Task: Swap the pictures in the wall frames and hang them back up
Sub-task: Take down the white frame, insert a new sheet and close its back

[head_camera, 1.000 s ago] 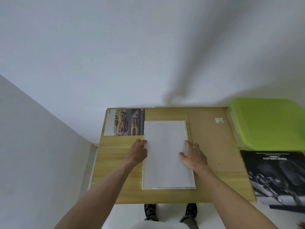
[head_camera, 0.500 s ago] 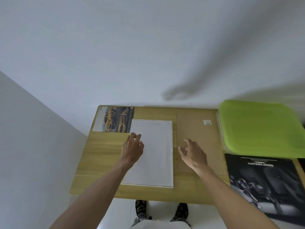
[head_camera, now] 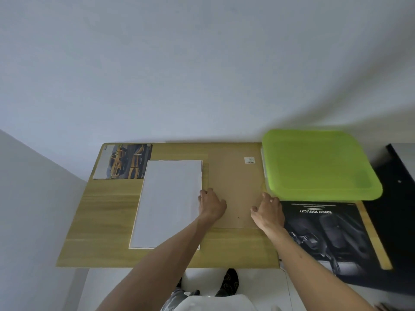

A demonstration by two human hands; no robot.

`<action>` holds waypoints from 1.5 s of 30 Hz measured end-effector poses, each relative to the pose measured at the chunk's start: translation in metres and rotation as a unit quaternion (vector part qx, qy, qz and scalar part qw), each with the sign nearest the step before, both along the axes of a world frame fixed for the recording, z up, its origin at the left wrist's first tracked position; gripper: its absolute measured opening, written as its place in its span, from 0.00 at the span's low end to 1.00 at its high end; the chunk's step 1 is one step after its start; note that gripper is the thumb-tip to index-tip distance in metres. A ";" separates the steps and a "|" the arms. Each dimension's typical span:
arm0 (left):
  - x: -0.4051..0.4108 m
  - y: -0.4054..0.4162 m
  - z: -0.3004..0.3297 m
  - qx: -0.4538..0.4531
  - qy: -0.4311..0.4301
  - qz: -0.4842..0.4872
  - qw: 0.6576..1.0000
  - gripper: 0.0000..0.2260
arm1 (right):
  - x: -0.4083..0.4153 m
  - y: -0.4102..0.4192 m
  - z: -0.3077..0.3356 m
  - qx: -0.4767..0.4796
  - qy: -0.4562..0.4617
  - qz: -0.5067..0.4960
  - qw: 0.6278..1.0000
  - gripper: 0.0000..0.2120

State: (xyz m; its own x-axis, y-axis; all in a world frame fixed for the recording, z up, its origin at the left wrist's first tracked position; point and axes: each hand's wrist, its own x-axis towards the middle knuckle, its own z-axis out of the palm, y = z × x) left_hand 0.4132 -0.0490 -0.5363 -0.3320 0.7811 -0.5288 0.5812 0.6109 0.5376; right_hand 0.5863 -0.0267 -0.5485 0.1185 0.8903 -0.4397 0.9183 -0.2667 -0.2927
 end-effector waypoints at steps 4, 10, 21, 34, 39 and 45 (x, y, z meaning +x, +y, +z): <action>-0.002 0.008 -0.002 0.001 -0.072 0.132 0.989 0.29 | 0.005 0.005 -0.005 -0.011 0.096 -0.097 0.991 0.32; -0.019 0.010 0.005 0.060 -0.082 0.164 0.981 0.21 | 0.006 0.008 -0.012 -0.033 0.174 -0.170 0.969 0.39; -0.099 -0.023 0.032 0.101 -0.042 0.122 0.986 0.20 | -0.040 -0.010 0.004 -0.023 0.347 -0.133 0.928 0.34; -0.216 -0.091 0.027 0.072 -0.053 0.076 0.993 0.38 | -0.141 -0.066 0.014 0.020 0.268 0.032 0.963 0.39; -0.234 -0.110 0.017 0.084 -0.027 0.048 0.995 0.33 | -0.160 -0.089 0.008 0.035 0.231 0.034 0.972 0.39; -0.240 -0.125 0.006 0.081 -0.038 0.016 0.996 0.26 | -0.166 -0.108 0.004 0.043 0.186 0.029 0.981 0.37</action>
State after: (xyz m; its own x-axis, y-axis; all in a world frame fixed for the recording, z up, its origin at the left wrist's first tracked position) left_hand 0.1736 -0.1742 -0.5305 -0.3218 0.8480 -0.4211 0.5169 0.5299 0.6723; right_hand 0.4199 -0.1346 -0.5442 -0.0882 0.9264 -0.3661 0.7570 -0.1765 -0.6291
